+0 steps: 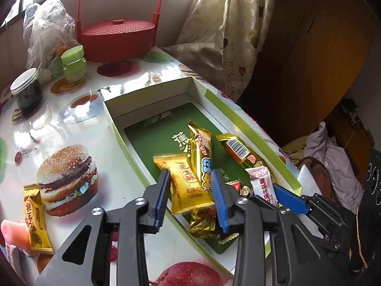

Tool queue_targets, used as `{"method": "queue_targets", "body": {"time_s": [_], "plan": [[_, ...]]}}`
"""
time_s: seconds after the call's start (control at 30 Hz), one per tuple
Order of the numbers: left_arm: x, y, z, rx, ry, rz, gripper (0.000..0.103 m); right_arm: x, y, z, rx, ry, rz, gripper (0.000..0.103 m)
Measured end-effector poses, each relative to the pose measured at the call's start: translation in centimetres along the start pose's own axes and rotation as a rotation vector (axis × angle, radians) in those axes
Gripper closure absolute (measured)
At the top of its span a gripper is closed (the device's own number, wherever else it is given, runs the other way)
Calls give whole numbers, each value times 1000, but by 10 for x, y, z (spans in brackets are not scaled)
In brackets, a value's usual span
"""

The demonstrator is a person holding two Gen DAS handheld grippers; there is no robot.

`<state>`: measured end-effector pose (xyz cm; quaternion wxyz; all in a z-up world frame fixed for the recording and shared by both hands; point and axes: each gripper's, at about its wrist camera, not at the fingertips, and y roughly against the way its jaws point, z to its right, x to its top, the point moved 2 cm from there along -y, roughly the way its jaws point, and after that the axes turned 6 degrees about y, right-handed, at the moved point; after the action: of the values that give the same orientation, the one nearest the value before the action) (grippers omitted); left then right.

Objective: Organize snacks
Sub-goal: 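Open both tools to drop the snacks into the green box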

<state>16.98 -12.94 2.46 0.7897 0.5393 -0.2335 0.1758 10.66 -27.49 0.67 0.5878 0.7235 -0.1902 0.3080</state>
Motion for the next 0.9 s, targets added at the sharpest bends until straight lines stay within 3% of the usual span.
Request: {"method": "queue_targets", "body": {"time_s": [0.5, 0.9], "plan": [[-5, 28, 3, -4, -5, 52, 64, -1, 16, -8, -11, 4, 36, 57], [-22, 65, -6, 46, 1, 107, 63, -2, 34, -22, -8, 20, 75, 53]]}}
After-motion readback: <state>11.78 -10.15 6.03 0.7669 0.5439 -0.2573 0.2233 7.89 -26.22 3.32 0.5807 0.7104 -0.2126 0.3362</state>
